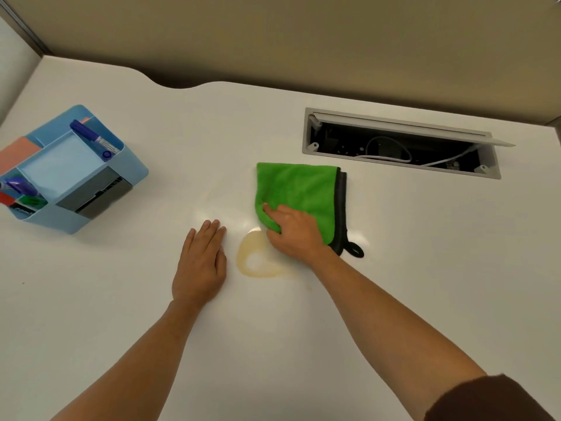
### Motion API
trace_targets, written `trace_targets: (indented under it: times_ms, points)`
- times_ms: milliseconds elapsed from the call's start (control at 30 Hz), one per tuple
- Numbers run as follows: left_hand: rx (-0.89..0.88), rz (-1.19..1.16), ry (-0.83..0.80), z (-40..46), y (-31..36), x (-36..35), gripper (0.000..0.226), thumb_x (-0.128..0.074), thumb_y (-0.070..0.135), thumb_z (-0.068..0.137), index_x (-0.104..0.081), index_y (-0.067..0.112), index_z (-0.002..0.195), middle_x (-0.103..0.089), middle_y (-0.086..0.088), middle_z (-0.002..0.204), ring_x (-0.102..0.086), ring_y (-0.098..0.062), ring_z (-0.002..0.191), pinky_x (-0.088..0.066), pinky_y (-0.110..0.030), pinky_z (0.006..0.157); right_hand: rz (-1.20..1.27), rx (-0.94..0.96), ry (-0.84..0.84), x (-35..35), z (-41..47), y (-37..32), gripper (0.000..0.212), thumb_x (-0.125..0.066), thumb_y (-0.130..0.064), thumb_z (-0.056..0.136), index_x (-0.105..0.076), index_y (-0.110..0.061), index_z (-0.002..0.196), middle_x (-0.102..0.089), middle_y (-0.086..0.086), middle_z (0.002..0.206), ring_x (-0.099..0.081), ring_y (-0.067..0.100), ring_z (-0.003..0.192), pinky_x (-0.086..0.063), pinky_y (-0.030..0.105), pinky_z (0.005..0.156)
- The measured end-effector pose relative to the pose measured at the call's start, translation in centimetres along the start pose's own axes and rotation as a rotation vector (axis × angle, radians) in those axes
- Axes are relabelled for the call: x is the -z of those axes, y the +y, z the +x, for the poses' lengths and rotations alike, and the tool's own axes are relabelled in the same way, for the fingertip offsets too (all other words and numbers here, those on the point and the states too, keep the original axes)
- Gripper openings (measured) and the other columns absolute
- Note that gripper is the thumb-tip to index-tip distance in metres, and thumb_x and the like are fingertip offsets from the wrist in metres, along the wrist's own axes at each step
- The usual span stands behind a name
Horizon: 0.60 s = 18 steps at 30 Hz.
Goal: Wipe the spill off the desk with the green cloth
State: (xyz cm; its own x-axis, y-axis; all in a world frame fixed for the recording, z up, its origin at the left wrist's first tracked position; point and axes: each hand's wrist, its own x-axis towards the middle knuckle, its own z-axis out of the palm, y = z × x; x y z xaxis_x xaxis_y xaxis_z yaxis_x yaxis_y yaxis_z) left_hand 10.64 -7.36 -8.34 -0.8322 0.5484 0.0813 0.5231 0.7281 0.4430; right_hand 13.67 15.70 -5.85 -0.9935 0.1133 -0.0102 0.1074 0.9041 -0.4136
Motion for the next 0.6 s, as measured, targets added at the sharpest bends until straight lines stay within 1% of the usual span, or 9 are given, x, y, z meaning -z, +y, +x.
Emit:
trace_targets:
  times_ms: [100, 167, 233, 333, 400, 467, 600]
  points:
    - [-0.005, -0.002, -0.006, 0.1, 0.1, 0.2, 0.047, -0.037, 0.017, 0.094, -0.049, 0.005, 0.138, -0.046, -0.013, 0.148, -0.036, -0.026, 0.141, -0.021, -0.045, 0.119, -0.005, 0.19, -0.081, -0.5, -0.2, -0.7, 0.058, -0.053, -0.033, 0.082, -0.049, -0.021, 0.139, -0.065, 0.006, 0.102, -0.062, 0.032, 0.088, -0.041, 0.033, 0.063]
    - [-0.003, -0.005, -0.008, 0.1, 0.2, 0.3, 0.047, -0.037, 0.016, 0.095, -0.049, 0.004, 0.138, -0.046, -0.013, 0.148, -0.037, -0.027, 0.141, -0.021, -0.046, 0.119, 0.009, 0.199, -0.091, 0.0, 0.3, -0.1, 0.055, -0.051, -0.035, 0.082, -0.052, -0.025, 0.136, -0.066, 0.005, 0.101, -0.062, 0.031, 0.089, -0.044, 0.035, 0.065]
    - [0.0, -0.007, -0.008, 0.1, 0.3, 0.3, 0.046, -0.037, 0.016, 0.095, -0.049, 0.004, 0.138, -0.046, -0.014, 0.148, -0.037, -0.027, 0.141, -0.022, -0.047, 0.119, 0.014, 0.112, -0.051, 0.5, 1.5, 0.5, 0.054, -0.048, -0.037, 0.082, -0.053, -0.028, 0.134, -0.066, 0.004, 0.105, -0.062, 0.03, 0.095, -0.046, 0.036, 0.071]
    - [0.003, -0.013, -0.005, 0.1, 0.3, 0.3, 0.046, -0.037, 0.016, 0.095, -0.049, 0.004, 0.138, -0.046, -0.014, 0.147, -0.036, -0.027, 0.141, -0.023, -0.048, 0.118, 0.069, -0.113, 0.019, 0.9, 4.2, 0.4, 0.051, -0.049, -0.033, 0.085, -0.052, -0.028, 0.135, -0.065, 0.006, 0.109, -0.06, 0.03, 0.1, -0.045, 0.036, 0.075]
    - [-0.002, -0.012, 0.0, 0.1, 0.1, 0.2, 0.046, -0.037, 0.017, 0.095, -0.049, 0.005, 0.138, -0.046, -0.013, 0.148, -0.036, -0.026, 0.141, -0.022, -0.047, 0.119, 0.077, -0.176, 0.021, 0.8, 5.7, -0.3, 0.052, -0.049, -0.031, 0.085, -0.05, -0.027, 0.137, -0.064, 0.007, 0.113, -0.06, 0.032, 0.103, -0.046, 0.038, 0.078]
    - [-0.007, -0.009, 0.008, 0.1, 0.0, 0.1, 0.046, -0.038, 0.016, 0.095, -0.049, 0.005, 0.138, -0.046, -0.013, 0.147, -0.036, -0.026, 0.141, -0.022, -0.046, 0.119, 0.029, -0.126, -0.008, 0.4, 6.1, -1.0, 0.055, -0.049, -0.031, 0.085, -0.047, -0.026, 0.139, -0.063, 0.007, 0.114, -0.06, 0.033, 0.102, -0.046, 0.039, 0.077]
    - [-0.016, -0.01, 0.036, 0.2, 0.0, -0.1, 0.045, -0.042, 0.012, 0.093, -0.051, 0.004, 0.137, -0.049, -0.014, 0.145, -0.039, -0.027, 0.139, -0.025, -0.048, 0.117, -0.026, 0.144, -0.138, -0.5, 4.2, -2.5, 0.056, -0.052, -0.032, 0.084, -0.047, -0.026, 0.14, -0.063, 0.007, 0.108, -0.061, 0.034, 0.094, -0.045, 0.038, 0.071]
